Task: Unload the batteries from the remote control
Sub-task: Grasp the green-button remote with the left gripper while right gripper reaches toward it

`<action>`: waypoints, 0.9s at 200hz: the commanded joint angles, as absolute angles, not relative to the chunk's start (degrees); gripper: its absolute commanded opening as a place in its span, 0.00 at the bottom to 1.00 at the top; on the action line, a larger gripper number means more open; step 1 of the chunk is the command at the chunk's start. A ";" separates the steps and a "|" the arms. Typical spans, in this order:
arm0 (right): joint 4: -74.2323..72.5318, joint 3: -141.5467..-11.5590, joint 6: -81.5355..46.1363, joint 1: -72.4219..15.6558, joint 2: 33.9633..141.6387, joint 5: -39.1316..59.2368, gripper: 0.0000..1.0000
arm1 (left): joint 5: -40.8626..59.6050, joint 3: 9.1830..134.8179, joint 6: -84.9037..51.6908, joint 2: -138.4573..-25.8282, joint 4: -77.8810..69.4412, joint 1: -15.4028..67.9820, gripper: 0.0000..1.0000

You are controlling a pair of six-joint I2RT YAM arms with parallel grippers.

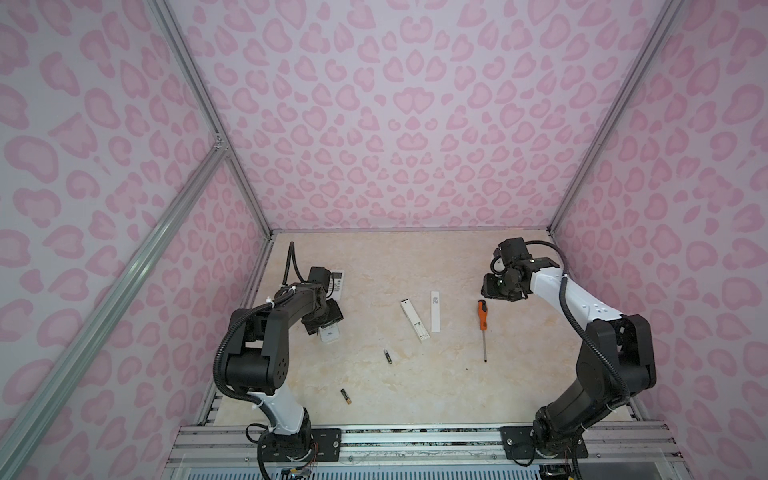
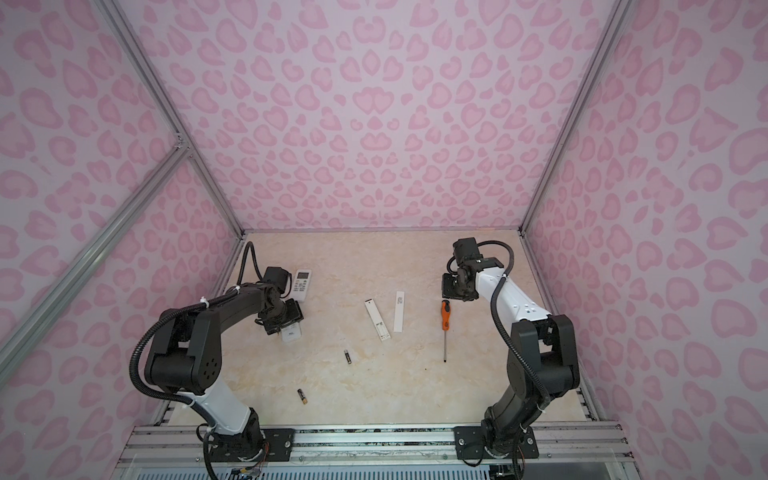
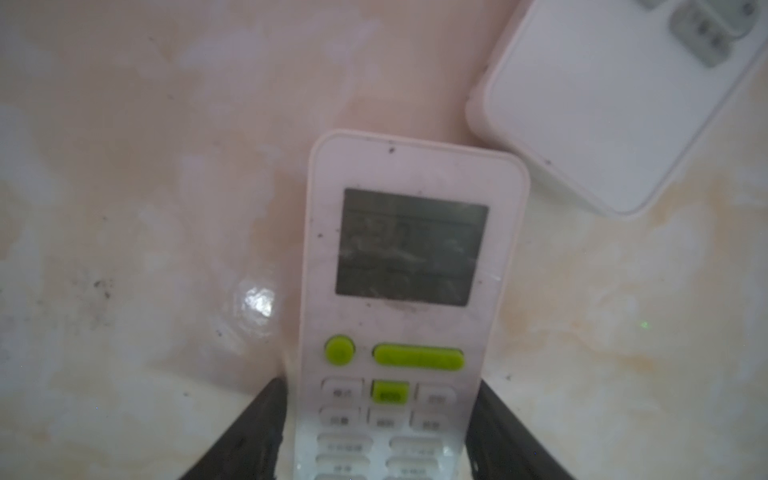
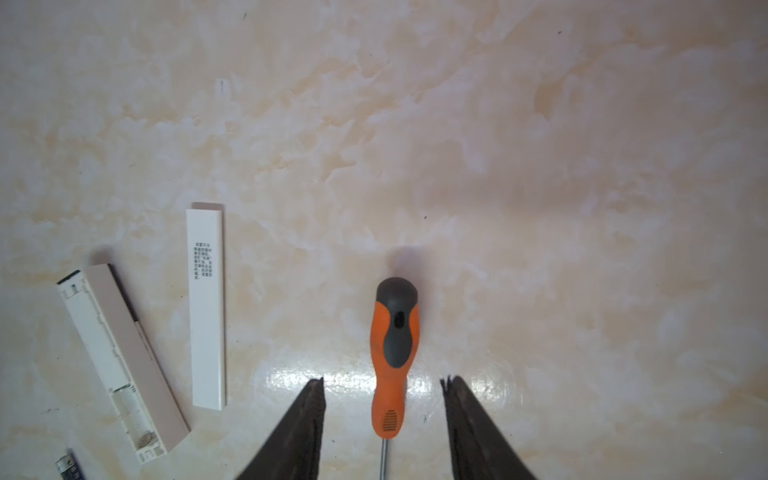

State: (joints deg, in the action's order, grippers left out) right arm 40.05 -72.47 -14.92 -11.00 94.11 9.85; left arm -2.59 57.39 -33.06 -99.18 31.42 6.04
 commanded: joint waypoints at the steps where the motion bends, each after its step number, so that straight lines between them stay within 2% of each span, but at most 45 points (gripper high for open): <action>1: 41.41 -73.31 -16.19 -13.33 93.37 9.18 0.49 | -1.02 56.18 -34.49 -99.46 31.29 6.27 0.63; 34: 41.03 -75.14 -18.88 -20.36 93.86 10.83 0.48 | 0.37 53.85 -35.66 -97.05 30.50 6.56 0.52; 64: 32.97 -73.72 -25.15 -28.64 94.71 15.34 0.47 | 2.75 51.83 -36.95 -93.93 29.39 7.06 0.47; 131: 12.36 -75.82 -40.38 -44.81 107.84 26.72 0.46 | 10.34 50.84 -39.43 -86.67 28.03 9.21 0.45; 180: 0.99 -75.17 -49.19 -47.70 111.36 32.70 0.46 | 17.59 51.19 -43.84 -83.94 25.10 11.83 0.43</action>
State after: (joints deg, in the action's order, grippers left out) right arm 9.34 -76.34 -43.13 -47.42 110.89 29.15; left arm 12.34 50.85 -40.93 -85.45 28.10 10.98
